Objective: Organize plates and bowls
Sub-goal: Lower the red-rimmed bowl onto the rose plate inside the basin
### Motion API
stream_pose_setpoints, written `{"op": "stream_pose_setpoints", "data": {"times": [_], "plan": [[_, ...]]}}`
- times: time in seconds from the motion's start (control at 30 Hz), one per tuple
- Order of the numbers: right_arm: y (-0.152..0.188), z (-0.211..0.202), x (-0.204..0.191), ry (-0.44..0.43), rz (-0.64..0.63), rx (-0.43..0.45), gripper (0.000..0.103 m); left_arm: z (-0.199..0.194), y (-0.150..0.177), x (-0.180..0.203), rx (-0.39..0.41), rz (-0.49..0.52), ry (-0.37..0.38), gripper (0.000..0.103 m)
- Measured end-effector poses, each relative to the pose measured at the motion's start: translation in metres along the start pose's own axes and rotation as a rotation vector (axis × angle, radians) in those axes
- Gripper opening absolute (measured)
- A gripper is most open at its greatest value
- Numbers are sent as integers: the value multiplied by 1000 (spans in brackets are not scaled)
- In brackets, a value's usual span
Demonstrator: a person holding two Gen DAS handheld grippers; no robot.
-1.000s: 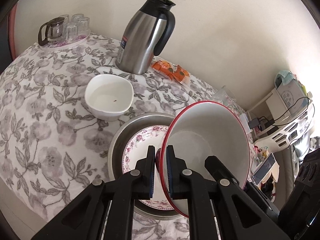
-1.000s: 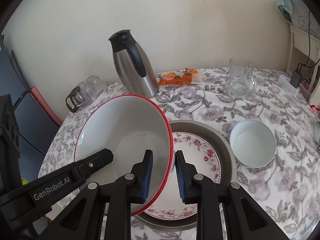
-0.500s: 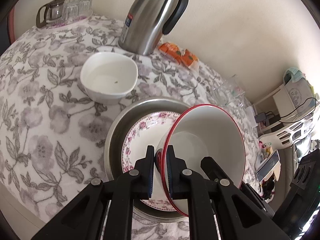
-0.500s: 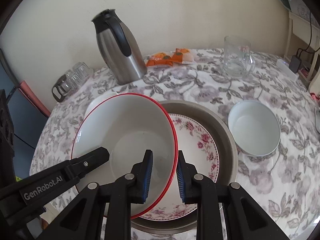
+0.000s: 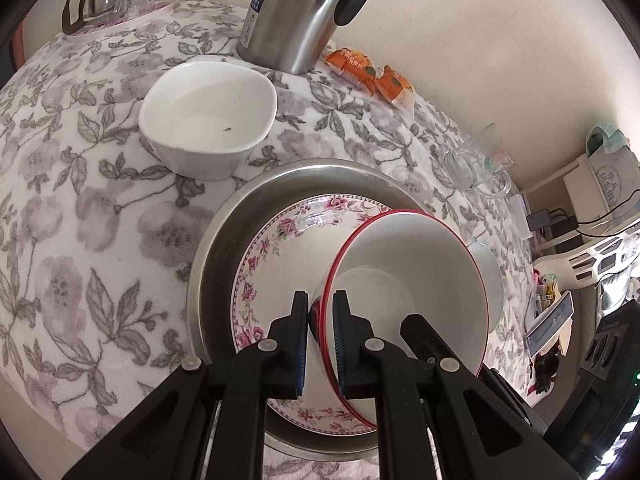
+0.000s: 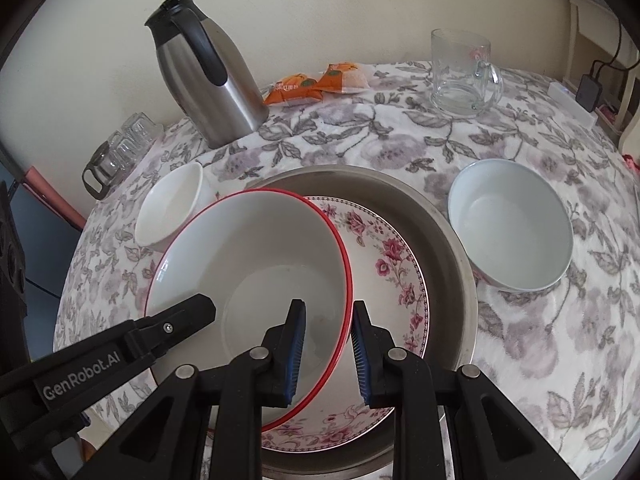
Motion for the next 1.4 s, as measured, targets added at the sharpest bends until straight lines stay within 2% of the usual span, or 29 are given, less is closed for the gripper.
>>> {"op": "stream_pose_setpoints", "data": {"times": [0.63,1.4], "plan": [[4,12,10,21,21,-28,25,18,3,2,-38,-4,-1,10],[6,17,9,14,32,-33,27,21,0,0,-36,-15,7,11]]}}
Point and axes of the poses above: each gripper's, at about its wrist camera, not at the fingertips, and z roughly the way its jaws point, x to its right, y to its underside, the point moved 4 cm from there along z, roughly the way its jaws point, and after that the axes turned 12 degrees about x, right-handed, at the moved point
